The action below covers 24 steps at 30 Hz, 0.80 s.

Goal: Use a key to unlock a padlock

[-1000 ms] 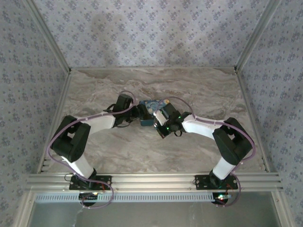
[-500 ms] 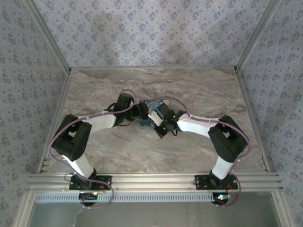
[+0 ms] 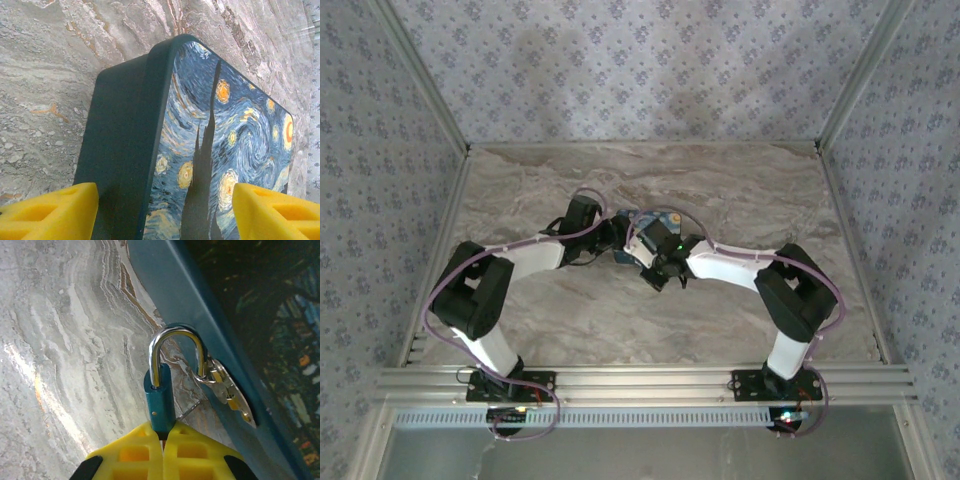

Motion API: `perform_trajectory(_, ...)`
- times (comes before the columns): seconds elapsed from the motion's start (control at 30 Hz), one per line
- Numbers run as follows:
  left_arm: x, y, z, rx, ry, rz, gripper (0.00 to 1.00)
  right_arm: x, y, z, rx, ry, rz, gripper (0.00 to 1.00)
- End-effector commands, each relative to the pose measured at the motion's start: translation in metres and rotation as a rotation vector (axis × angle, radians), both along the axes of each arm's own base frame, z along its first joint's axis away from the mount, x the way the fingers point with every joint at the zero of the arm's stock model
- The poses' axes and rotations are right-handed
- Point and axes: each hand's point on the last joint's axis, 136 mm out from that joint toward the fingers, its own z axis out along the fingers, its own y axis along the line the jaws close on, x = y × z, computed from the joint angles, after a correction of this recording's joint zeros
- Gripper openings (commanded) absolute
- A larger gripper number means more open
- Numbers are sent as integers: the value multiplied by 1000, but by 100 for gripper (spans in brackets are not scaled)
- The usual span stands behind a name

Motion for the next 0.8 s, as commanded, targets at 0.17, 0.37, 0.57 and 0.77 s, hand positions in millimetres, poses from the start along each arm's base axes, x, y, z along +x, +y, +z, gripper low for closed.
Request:
perform_trajectory(0.17,-1,-7,3,-35,0,-18,70,7,15,14,8,-84,67,0)
perform_trajectory(0.37,-3,-1,2,-27,-2,2,70,-1,17,22,42,-110,87,0)
perform_trajectory(0.57,-7,6,3,-18,-8,20,71,-7,12,29,43,-121,77,0)
perform_trajectory(0.77,-15,19,8,-10,-20,39,71,-11,7,41,67,-135,49,0)
